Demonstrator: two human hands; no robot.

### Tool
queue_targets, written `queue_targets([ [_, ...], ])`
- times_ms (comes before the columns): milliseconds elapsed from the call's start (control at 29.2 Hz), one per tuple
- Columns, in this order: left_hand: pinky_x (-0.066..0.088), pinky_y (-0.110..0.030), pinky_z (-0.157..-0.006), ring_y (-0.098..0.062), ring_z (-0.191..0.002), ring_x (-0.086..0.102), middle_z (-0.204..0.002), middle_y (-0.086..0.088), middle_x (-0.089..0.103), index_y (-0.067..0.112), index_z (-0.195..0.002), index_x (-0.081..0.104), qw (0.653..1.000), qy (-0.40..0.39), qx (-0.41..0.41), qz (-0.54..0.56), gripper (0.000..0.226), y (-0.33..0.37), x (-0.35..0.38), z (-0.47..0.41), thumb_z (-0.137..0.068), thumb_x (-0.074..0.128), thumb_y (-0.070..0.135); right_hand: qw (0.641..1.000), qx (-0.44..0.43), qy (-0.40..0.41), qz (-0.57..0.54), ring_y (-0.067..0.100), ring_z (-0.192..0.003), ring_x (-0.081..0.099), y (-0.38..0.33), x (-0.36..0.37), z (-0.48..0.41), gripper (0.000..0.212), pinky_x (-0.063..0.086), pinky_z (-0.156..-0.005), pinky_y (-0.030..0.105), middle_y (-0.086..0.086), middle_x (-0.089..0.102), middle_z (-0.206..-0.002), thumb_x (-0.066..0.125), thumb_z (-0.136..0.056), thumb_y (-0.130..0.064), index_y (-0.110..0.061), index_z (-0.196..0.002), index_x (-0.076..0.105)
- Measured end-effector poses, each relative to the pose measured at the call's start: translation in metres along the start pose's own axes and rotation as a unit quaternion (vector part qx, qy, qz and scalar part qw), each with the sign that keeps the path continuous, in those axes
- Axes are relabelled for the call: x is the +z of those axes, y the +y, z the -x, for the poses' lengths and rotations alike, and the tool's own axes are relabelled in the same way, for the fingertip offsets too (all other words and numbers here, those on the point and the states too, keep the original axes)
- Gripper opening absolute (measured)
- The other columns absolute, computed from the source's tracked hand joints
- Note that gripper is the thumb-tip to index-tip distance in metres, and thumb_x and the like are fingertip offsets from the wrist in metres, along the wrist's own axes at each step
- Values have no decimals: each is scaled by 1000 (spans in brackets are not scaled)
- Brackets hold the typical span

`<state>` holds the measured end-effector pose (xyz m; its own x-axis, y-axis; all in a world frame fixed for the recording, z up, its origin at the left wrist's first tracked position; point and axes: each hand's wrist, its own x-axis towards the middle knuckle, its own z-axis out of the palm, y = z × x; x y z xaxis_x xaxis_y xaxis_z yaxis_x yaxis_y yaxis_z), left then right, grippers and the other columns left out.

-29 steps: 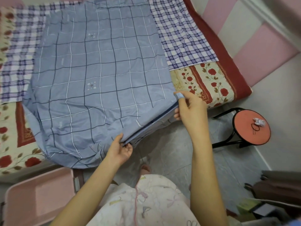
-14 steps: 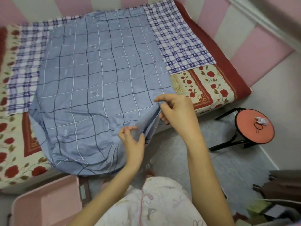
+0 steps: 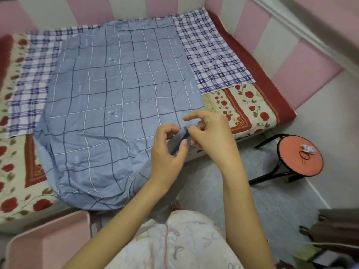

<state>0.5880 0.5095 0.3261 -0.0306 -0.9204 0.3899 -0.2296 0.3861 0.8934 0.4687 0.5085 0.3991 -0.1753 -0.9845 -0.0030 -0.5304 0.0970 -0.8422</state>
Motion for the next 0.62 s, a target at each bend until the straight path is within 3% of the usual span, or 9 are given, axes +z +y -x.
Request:
queue_targets([
  [103,49,-32,-81,-7,-93,57,-97,7,56,17,-100,51,999,-1,-22,-34,23,0,-2,3,-83,64,8,1000,6,-11,1,8,-42,54,-1,-3,2,24,49,-51,26,4,61,-50,55,-82,-4,-19,-96,68],
  [240,49,-35,-73,-9,-83,56,-90,12,54,27,-102,45,997,-27,-35,-64,33,5,1,-5,-76,65,26,1000,4,-13,11,10,-43,55,-4,0,4,22,53,-52,32,6,62,-51,57,-81,-5,-22,-91,67],
  [343,48,-43,-67,-12,-81,54,-92,5,54,23,-104,47,995,4,-10,-99,31,5,1,-12,-76,56,12,1000,8,-15,6,10,-42,54,-6,-1,5,22,52,-50,29,4,61,-49,55,-81,-4,-20,-91,66],
  [480,49,-42,-56,-13,-85,49,-105,5,43,22,-102,42,986,34,54,-151,40,-1,-5,-14,-69,39,0,1000,10,-9,-14,8,-41,53,-10,-1,7,20,48,-49,25,2,61,-49,54,-83,-5,-18,-92,66],
  [617,43,-32,-40,-20,-83,48,-111,-6,39,13,-98,40,964,35,174,-196,29,-18,-18,-4,-73,38,-2,999,21,10,-40,9,-42,49,-12,-4,5,22,43,-45,20,-1,57,-47,51,-85,-5,-18,-90,67],
])
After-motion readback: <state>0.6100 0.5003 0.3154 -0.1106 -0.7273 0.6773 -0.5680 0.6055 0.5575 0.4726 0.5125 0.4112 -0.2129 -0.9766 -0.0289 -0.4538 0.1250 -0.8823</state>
